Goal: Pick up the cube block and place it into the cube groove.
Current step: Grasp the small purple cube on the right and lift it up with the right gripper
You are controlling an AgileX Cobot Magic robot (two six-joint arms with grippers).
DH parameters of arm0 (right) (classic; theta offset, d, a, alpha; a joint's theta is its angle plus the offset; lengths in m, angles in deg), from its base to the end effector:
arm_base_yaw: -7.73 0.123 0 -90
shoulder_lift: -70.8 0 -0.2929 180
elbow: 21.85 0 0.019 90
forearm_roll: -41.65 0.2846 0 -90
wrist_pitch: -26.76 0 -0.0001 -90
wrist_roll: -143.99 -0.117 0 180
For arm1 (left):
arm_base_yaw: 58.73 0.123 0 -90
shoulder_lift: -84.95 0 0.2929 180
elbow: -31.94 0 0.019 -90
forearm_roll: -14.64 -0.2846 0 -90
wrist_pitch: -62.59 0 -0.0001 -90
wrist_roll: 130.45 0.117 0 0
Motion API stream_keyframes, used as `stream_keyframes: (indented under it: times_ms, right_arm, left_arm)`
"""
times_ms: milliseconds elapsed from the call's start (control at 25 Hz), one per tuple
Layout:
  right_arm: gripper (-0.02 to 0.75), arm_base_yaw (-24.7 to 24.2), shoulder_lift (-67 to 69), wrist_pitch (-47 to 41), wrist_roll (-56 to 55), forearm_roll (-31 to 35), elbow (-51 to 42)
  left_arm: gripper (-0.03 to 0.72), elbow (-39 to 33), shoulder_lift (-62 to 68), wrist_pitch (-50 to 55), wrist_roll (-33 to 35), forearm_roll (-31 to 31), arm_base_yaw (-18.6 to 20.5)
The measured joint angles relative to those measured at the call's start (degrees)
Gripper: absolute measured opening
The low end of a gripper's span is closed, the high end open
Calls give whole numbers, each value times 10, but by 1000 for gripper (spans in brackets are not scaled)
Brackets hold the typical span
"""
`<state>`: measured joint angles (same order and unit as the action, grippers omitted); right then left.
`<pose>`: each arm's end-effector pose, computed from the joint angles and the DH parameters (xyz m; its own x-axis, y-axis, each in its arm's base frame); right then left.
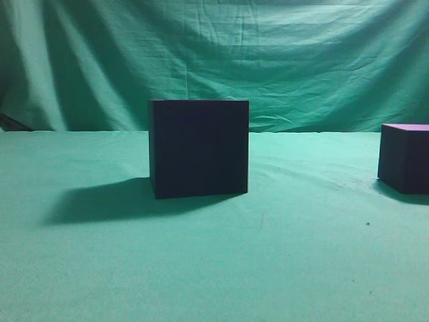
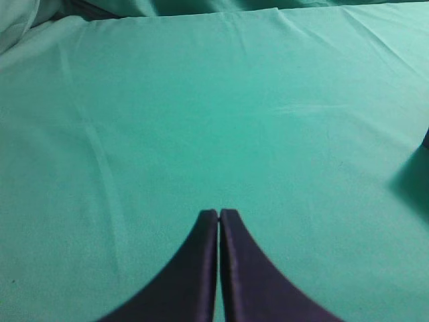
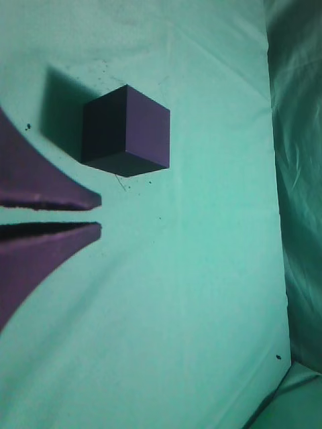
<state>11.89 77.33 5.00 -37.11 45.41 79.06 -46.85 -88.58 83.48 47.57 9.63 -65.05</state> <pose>0.1025 0.0103 0.1620 -0.3039 0.0582 -0.9509 -0.0716 0.9939 0.0837 0.1031 -0.0077 0.1660 -0.2712 0.0774 -0.9594 0.0932 0.9942 0.0539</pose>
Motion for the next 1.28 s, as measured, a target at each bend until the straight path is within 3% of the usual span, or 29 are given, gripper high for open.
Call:
stream_keyframes:
  times_ms: [920, 1080, 1280]
  right_arm:
    - [0, 0, 0, 8, 0, 1, 0]
    - [0, 0, 0, 91, 0, 13, 0]
    - [0, 0, 0, 290, -2, 76, 0]
  left_arm:
    - [0, 0, 0, 0, 0, 0, 0]
    - [0, 0, 0, 0, 0, 0, 0]
    - [0, 0, 0, 0, 0, 0, 0]
